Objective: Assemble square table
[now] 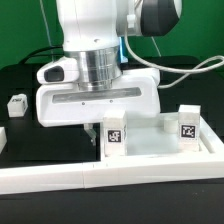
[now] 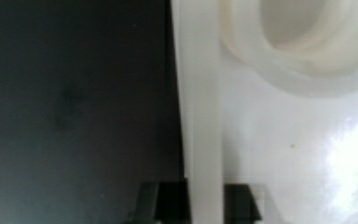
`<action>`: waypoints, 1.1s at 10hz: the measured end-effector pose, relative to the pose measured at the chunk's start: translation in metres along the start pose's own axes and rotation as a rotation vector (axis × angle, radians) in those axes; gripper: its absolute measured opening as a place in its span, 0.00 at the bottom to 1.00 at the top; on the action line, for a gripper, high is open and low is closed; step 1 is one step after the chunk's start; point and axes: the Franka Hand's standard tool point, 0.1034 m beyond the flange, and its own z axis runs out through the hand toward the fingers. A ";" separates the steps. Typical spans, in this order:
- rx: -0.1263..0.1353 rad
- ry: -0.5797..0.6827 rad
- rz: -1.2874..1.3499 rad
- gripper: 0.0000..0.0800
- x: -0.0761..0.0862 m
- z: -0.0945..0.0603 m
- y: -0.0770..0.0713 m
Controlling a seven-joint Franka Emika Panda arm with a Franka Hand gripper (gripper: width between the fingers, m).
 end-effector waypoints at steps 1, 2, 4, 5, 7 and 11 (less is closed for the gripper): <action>-0.002 -0.006 -0.106 0.07 -0.002 0.000 0.008; -0.001 -0.012 -0.188 0.07 -0.006 0.000 0.015; 0.006 -0.029 -0.370 0.07 -0.011 0.000 0.033; 0.000 -0.035 -0.411 0.07 -0.011 0.001 0.034; -0.013 -0.044 -0.575 0.07 -0.010 0.001 0.035; -0.047 -0.057 -1.049 0.07 0.006 -0.002 0.021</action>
Offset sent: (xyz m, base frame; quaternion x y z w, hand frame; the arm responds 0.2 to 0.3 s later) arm 0.0012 -0.0164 0.0001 0.0551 0.0053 -0.2593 0.9642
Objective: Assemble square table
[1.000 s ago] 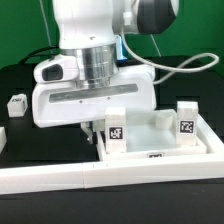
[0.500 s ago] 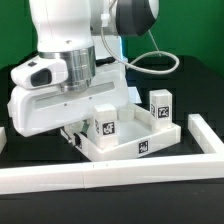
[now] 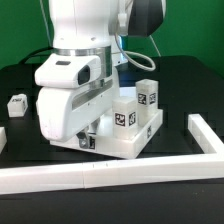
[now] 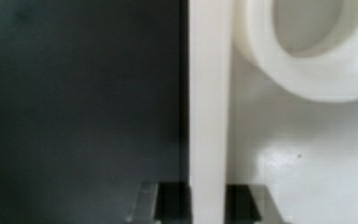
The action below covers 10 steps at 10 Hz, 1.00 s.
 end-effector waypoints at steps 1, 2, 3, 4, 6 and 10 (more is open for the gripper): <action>-0.001 -0.003 -0.021 0.07 -0.001 0.000 0.000; -0.009 -0.011 -0.124 0.07 0.001 0.000 0.001; -0.033 -0.015 -0.272 0.07 0.019 -0.003 0.001; -0.042 -0.015 -0.399 0.07 0.039 -0.004 -0.001; -0.051 -0.023 -0.487 0.07 0.041 -0.007 0.001; -0.066 -0.032 -0.720 0.07 0.061 0.000 -0.011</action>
Offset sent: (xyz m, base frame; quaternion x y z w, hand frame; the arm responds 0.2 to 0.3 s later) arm 0.0386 0.0707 0.0029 -0.0554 0.0285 -0.3456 0.9363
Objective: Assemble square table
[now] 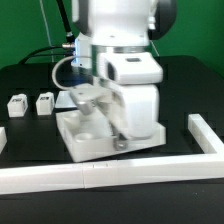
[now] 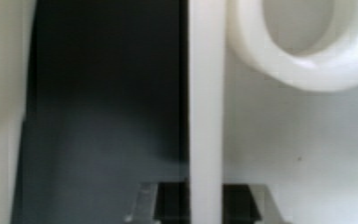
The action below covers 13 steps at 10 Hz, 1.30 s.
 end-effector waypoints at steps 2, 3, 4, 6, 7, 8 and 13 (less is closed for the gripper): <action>-0.052 0.009 -0.088 0.07 0.015 -0.002 0.006; -0.041 -0.001 -0.182 0.08 0.012 -0.001 0.004; -0.037 -0.007 -0.233 0.08 0.010 -0.001 0.003; -0.033 -0.008 -0.430 0.08 0.024 0.002 -0.002; -0.038 0.011 -0.548 0.08 0.049 -0.001 0.002; -0.060 0.030 -0.642 0.08 0.064 -0.005 0.008; -0.054 0.013 -1.111 0.08 0.072 -0.001 0.003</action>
Offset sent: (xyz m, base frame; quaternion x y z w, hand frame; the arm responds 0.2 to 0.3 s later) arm 0.0000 0.0000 0.0000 0.0000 0.0000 -0.1938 0.9810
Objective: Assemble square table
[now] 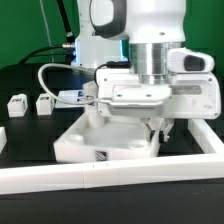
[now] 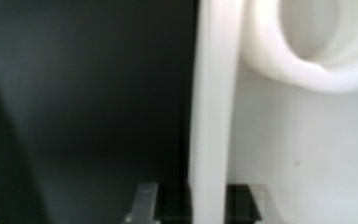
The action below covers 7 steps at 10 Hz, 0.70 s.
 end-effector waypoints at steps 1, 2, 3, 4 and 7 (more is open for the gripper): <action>-0.009 0.015 -0.131 0.07 -0.002 0.002 0.011; -0.015 0.012 -0.153 0.07 -0.004 0.002 0.010; -0.009 0.007 -0.188 0.07 -0.005 0.002 0.007; -0.006 0.004 -0.210 0.07 -0.005 0.002 0.006; -0.002 0.015 -0.142 0.07 -0.001 0.002 0.022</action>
Offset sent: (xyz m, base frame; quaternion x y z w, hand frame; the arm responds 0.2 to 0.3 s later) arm 0.0000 0.0000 0.0000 0.0000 0.0000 -0.1296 0.9916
